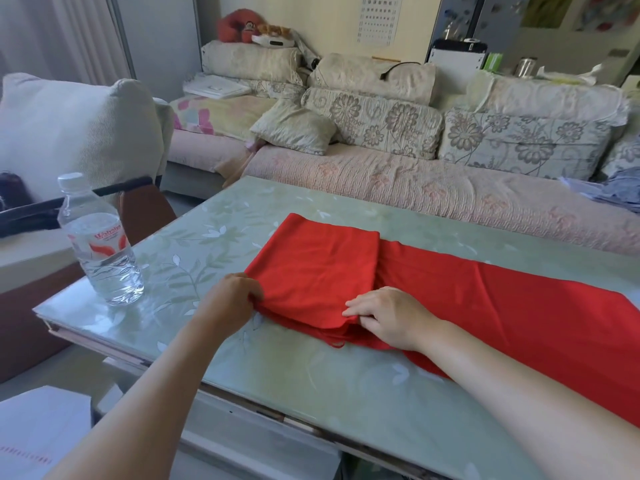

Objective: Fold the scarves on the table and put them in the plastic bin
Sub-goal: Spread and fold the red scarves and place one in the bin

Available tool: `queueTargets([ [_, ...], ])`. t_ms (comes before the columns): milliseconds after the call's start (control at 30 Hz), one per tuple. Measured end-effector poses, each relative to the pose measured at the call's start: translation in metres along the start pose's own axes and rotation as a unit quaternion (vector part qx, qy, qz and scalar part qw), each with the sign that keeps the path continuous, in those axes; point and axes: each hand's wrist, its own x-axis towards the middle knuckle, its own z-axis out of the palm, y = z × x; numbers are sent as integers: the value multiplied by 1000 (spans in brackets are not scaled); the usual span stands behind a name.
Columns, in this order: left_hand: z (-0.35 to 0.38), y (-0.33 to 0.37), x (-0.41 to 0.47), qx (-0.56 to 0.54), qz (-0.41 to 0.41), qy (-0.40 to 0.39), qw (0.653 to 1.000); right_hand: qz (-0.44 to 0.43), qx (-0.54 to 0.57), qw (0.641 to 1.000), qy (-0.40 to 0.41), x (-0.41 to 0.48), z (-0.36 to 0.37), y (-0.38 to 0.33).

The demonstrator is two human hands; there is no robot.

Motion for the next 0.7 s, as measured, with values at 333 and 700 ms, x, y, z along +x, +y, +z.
queueTargets([
  [333, 0, 7, 6, 45, -52, 4, 998, 10, 67, 995, 69, -2, 1, -15],
  [700, 25, 46, 28, 210, -53, -113, 970, 94, 67, 990, -79, 7, 27, -22],
])
